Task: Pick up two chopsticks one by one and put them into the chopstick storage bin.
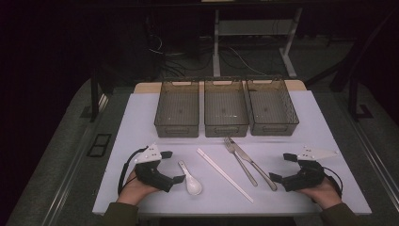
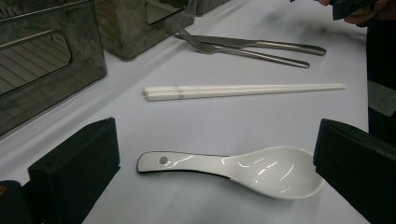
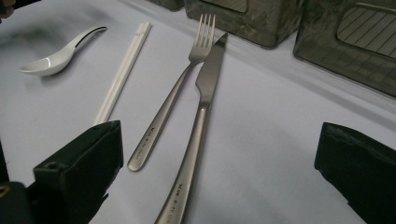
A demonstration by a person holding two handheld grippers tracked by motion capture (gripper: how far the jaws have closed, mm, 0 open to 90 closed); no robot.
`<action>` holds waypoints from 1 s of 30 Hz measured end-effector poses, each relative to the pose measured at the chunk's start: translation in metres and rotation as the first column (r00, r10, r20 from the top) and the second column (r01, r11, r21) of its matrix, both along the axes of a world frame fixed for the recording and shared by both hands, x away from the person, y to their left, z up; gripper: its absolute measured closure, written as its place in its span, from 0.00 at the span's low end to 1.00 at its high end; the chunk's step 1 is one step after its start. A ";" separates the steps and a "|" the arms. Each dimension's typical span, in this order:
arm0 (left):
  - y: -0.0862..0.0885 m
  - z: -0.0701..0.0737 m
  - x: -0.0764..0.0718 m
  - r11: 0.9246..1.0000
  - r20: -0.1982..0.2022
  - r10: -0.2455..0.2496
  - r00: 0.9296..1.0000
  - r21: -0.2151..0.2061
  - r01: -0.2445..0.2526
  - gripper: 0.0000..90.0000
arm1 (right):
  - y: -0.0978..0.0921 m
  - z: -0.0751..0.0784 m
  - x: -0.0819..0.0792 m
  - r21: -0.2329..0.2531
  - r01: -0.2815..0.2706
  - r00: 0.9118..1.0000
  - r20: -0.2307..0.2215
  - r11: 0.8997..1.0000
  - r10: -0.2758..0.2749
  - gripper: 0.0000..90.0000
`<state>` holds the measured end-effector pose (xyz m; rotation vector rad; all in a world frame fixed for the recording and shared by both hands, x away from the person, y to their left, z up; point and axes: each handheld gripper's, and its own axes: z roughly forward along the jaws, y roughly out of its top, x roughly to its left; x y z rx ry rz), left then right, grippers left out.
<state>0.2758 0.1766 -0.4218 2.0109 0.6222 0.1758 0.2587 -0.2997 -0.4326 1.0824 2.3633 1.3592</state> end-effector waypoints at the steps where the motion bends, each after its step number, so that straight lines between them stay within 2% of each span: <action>1: 0.000 0.000 0.000 1.000 0.000 -0.001 1.000 0.000 0.001 0.00 | 0.000 0.000 0.000 0.000 0.000 1.000 0.000 1.000 0.000 0.01; 9: 0.000 0.001 -0.002 1.000 0.006 -0.003 1.000 -0.001 0.003 0.00 | 0.006 0.005 0.002 -0.007 -0.004 1.000 -0.021 1.000 0.004 0.01; 15: 0.001 0.002 -0.003 1.000 0.005 -0.004 1.000 -0.005 0.004 0.00 | 0.018 0.010 0.004 -0.014 -0.026 1.000 -0.019 1.000 0.025 0.01; 29: -0.002 0.001 -0.003 1.000 0.002 -0.016 1.000 -0.001 0.016 0.00 | 0.039 0.013 0.014 0.002 -0.041 0.999 -0.029 0.999 0.041 0.01; 30: -0.003 0.001 -0.004 1.000 0.003 -0.017 1.000 -0.004 0.017 0.00 | 0.043 0.014 0.015 -0.001 -0.056 0.998 -0.030 0.998 0.056 0.01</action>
